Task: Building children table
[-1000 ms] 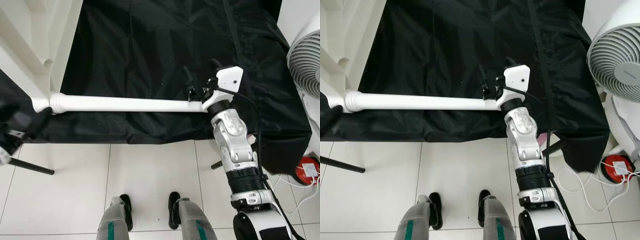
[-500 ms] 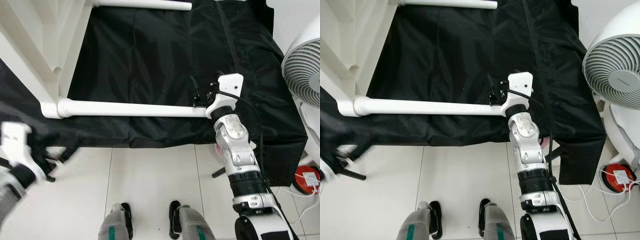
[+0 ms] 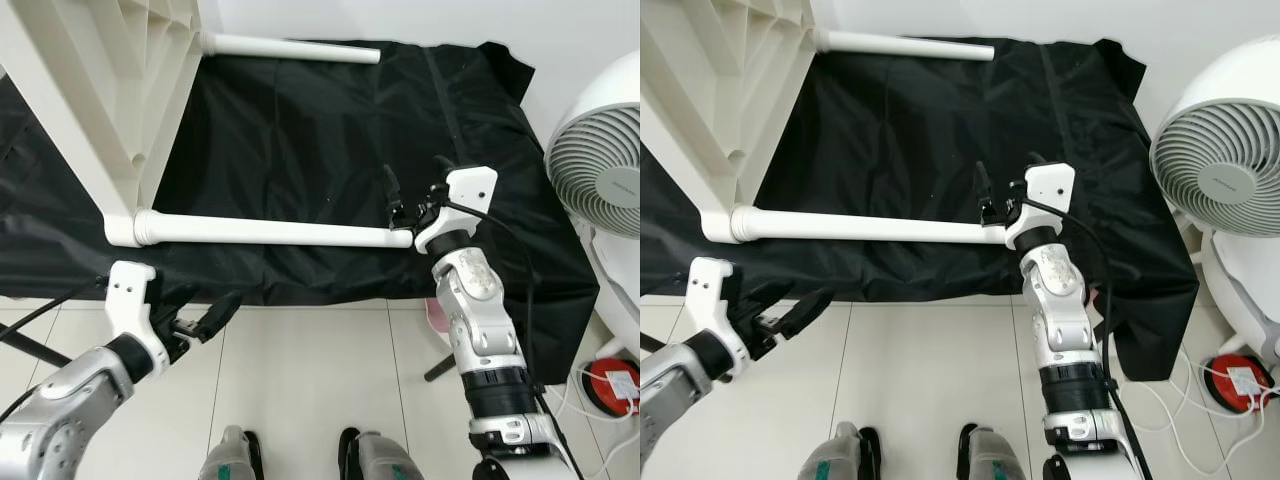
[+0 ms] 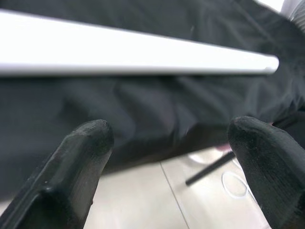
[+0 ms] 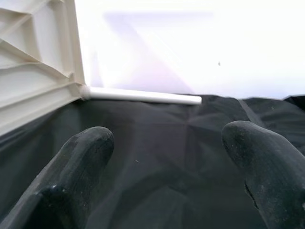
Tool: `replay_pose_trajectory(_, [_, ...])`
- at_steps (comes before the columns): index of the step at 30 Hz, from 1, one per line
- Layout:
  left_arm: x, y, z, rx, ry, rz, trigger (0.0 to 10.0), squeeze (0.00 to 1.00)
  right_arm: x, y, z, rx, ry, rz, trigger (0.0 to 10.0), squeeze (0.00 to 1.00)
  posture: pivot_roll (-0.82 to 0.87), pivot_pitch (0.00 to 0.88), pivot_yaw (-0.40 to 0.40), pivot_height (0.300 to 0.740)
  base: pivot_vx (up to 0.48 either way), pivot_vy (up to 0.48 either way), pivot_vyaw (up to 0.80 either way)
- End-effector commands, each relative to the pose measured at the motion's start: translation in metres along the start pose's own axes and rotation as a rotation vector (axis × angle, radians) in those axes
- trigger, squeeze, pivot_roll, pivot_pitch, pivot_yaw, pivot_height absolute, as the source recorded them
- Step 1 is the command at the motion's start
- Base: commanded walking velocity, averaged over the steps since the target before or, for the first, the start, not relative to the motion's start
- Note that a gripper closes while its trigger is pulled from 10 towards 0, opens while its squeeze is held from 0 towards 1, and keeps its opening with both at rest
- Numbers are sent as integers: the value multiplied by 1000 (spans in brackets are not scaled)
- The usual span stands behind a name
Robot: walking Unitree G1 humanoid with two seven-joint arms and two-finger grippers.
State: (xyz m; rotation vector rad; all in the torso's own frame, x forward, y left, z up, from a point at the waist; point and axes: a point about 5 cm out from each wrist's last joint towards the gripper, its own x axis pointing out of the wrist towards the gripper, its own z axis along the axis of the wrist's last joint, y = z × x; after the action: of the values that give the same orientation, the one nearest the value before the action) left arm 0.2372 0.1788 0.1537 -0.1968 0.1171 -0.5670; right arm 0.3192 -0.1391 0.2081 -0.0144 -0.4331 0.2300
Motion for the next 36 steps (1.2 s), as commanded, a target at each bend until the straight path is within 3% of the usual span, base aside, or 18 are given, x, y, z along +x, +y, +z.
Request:
replay_pose_trajectory(1, [7, 1, -1, 8, -23, 45, 10000, 0, -4, 6, -1, -1, -6, 32, 10000, 0, -17, 88, 28, 740, 0, 0, 0])
replay_pose_trajectory(13, [38, 5, 25, -2, -189, 197, 10000, 0, -10, 8, -9, -3, 20, 40, 10000, 0, -11, 58, 15, 740, 0, 0, 0])
replay_pose_trajectory(14, [42, 4, 31, -9, -238, 209, 10000, 0, -9, 9, -10, 8, 19, 38, 10000, 1000, -16, 64, 14, 740, 0, 0, 0])
replay_pose_trajectory(15, [44, 3, 35, 24, -260, 229, 10000, 1000, -8, 10, -10, 5, 15, 34, 10000, 1000, -21, 67, 14, 740, 0, 0, 0])
replay_pose_trajectory(20, [47, 5, 40, 135, -282, 294, 10000, 1000, -7, 10, -9, 2, 12, 18, 10000, 1000, -24, 67, 19, 740, 0, 0, 0])
replay_pose_trajectory(21, [49, 10, 39, 152, -266, 352, 10000, 1000, -7, 9, -9, 8, 15, -3, 10000, 31, -18, 69, 32, 740, 0, 0, 0])
replay_pose_trajectory(22, [48, 13, 39, 178, -274, 401, 10000, 0, -7, 7, -11, 9, 22, -30, 10000, 0, -18, 69, 32, 740, 0, 0, 0])
replay_pose_trajectory(27, [47, 20, 36, 223, -286, 478, 10000, 0, -9, 5, -18, 3, 50, -86, 10000, 0, -16, 57, 52, 740, 0, 0, 0])
replay_pose_trajectory(29, [46, 23, 33, 204, -276, 503, 10000, 0, -9, 7, -20, -15, 66, -90, 10000, 0, -18, 57, 63, 740, 0, 0, 0])
replay_pose_trajectory(30, [47, 28, 27, 133, -234, 541, 10000, 0, -8, 10, -24, -46, 92, -100, 10000, 0, -24, 51, 85, 740, 0, 0, 0])
replay_pose_trajectory(36, [50, 29, 23, 108, -189, 544, 10000, 0, -4, 14, -25, -58, 82, -73, 10000, 0, -27, 51, 98, 740, 0, 0, 0])
